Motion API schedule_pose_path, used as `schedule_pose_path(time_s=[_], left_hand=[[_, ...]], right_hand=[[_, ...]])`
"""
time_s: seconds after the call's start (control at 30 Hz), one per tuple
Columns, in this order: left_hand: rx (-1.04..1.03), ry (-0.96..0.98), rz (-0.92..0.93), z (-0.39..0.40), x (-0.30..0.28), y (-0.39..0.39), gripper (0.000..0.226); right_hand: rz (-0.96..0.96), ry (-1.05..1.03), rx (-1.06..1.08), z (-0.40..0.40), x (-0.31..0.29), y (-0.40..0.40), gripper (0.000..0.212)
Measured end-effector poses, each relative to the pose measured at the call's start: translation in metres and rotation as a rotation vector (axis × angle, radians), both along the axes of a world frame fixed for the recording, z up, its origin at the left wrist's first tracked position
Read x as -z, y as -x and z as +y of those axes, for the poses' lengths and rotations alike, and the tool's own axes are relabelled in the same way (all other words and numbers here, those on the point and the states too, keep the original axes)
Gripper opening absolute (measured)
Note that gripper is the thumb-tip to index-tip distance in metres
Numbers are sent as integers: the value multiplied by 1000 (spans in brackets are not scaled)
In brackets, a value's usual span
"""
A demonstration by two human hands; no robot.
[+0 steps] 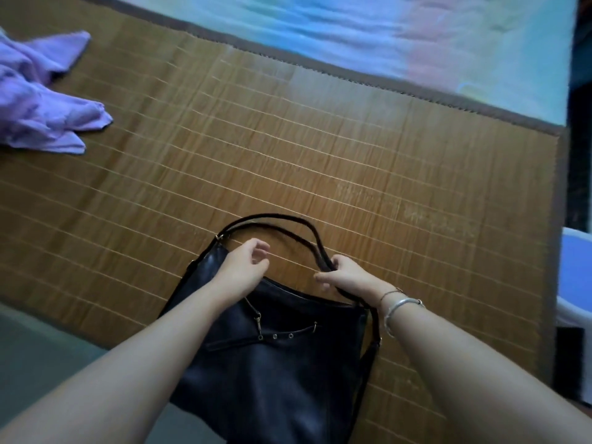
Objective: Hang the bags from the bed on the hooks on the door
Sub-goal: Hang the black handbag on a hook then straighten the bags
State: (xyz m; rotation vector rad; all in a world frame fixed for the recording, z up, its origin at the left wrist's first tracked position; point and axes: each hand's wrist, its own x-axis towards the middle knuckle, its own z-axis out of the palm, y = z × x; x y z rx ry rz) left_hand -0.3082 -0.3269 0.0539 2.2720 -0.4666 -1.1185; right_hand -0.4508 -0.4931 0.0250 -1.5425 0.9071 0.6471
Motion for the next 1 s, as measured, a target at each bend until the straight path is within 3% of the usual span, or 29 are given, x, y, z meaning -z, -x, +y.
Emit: schedule_pose_path(time_s=[0.2, 0.37, 0.47, 0.6, 0.67, 0.8, 1.0], left_hand=[[319, 77, -194, 6, -60, 15, 72], [694, 178, -382, -8, -131, 25, 90], [882, 239, -388, -9, -164, 33, 81], [1016, 262, -107, -2, -203, 59, 26], [1066, 275, -108, -4, -221, 73, 9], [1175, 295, -65, -14, -266, 130, 14], [1413, 493, 49, -19, -339, 269, 26]], right_hand=[[-140, 146, -108, 16, -88, 23, 22], [-281, 335, 20, 57, -178, 61, 19], [-386, 426, 184, 90, -219, 80, 18], [-461, 583, 457, 128, -265, 117, 18], [-426, 661, 564, 139, -282, 142, 21], [-338, 838, 838, 161, -314, 214, 28], [-200, 1047, 1165, 191, -351, 330, 32]])
